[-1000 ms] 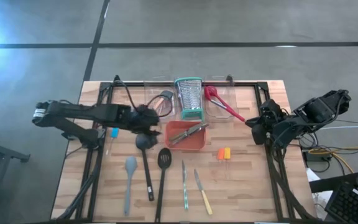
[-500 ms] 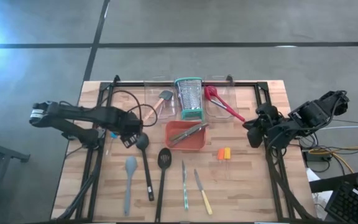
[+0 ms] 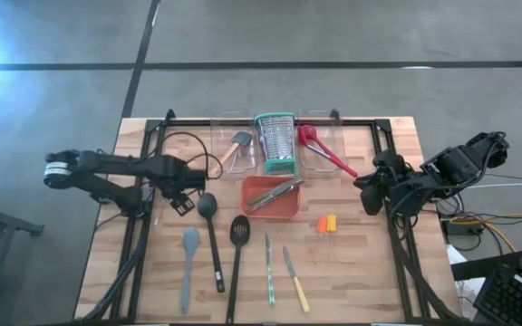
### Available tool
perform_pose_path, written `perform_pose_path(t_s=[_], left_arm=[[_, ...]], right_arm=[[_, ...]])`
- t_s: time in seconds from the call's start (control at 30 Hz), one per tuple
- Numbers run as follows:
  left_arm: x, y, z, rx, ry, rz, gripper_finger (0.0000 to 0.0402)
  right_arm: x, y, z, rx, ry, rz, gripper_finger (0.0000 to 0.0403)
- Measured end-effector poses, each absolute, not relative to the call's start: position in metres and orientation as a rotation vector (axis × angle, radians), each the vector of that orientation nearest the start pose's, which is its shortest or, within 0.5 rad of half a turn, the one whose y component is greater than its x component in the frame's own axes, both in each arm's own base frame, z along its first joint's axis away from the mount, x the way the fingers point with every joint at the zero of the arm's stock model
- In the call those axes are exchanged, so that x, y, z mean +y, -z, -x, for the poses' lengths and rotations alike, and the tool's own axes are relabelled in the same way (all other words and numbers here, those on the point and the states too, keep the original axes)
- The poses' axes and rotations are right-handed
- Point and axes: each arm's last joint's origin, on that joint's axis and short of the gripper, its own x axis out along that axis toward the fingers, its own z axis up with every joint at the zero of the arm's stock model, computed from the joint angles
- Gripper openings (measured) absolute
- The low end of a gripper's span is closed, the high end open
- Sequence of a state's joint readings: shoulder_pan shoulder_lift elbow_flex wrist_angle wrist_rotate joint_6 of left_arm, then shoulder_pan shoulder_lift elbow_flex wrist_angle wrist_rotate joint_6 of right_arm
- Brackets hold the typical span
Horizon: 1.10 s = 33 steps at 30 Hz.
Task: Pick & Place Kitchen Items
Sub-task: Put the blue spatula into the left transparent bin
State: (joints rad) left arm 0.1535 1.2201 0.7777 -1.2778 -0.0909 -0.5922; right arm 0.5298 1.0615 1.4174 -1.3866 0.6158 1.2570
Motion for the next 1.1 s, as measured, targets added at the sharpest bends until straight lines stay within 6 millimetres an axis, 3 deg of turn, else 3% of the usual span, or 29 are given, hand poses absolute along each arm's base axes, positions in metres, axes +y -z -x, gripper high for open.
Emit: perform_pose_path(t_s=[0.33,0.53,0.77,1.1], left_arm=[[0.051,-0.2,-0.15,1.653,-0.806,0.653,0.0188],[0.065,-0.179,-0.151,1.585,-0.953,0.799,0.0179],[0.068,-0.153,-0.14,1.569,-1.032,0.932,0.0178],[0.07,-0.136,-0.126,1.573,-1.093,1.014,0.0178]], right_arm=[[0.061,-0.398,-0.137,0.658,0.559,-0.634,0.0052],[0.061,-0.398,-0.137,0.653,0.556,-0.64,0.0052],[0.062,-0.399,-0.138,0.649,0.548,-0.641,0.0052],[0.062,-0.399,-0.137,0.655,0.539,-0.621,0.0052]])
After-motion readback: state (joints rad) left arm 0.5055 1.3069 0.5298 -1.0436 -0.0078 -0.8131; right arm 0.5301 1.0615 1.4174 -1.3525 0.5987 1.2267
